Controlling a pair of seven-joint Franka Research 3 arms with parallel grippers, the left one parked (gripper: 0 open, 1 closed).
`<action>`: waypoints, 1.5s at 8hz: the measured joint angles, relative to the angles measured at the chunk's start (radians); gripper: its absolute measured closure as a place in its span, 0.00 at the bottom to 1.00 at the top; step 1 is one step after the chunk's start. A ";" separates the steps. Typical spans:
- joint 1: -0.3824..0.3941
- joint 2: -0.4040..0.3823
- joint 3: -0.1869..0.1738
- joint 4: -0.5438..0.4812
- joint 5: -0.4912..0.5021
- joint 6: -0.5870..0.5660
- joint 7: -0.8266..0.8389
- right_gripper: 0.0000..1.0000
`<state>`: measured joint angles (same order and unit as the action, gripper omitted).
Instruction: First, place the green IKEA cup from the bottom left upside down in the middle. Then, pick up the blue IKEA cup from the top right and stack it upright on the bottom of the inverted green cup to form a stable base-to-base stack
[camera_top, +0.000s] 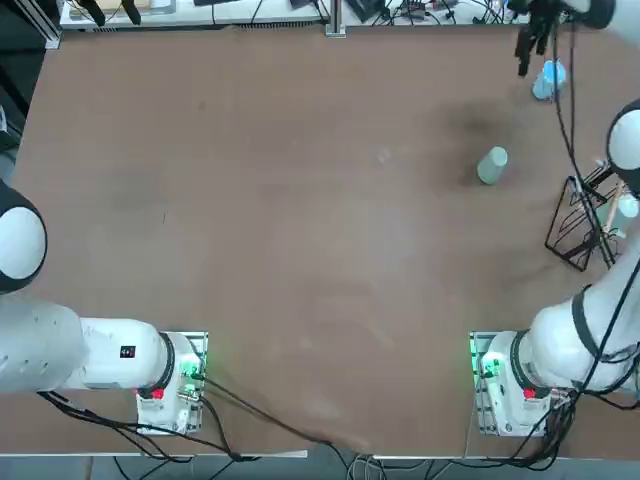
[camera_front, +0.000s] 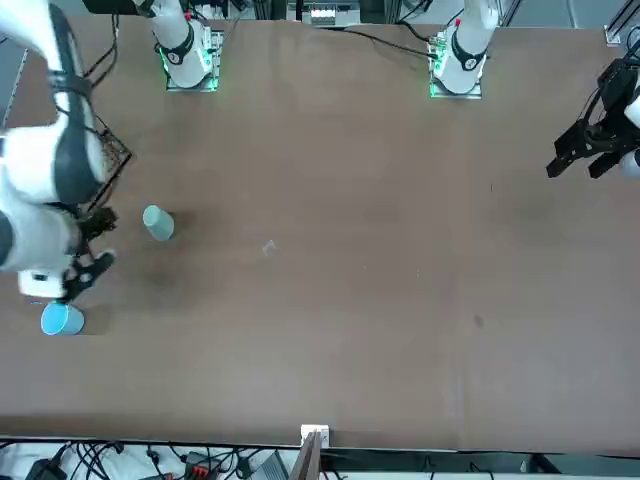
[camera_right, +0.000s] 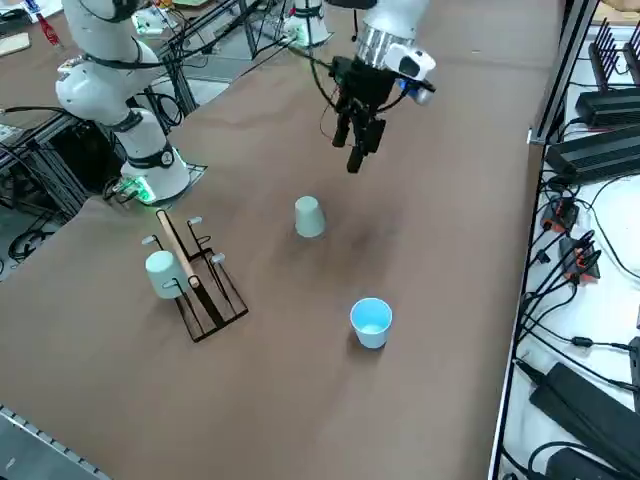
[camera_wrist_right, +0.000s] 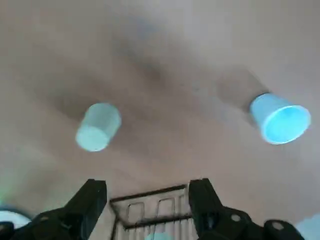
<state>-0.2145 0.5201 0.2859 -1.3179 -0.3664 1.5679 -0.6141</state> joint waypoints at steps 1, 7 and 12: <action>-0.033 0.006 -0.015 -0.004 0.018 0.068 -0.044 0.00; -0.214 0.184 -0.026 -0.017 0.030 0.460 -0.267 0.04; -0.255 0.290 -0.031 -0.017 0.030 0.612 -0.312 0.18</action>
<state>-0.4692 0.8100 0.2545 -1.3353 -0.3363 2.1794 -0.9265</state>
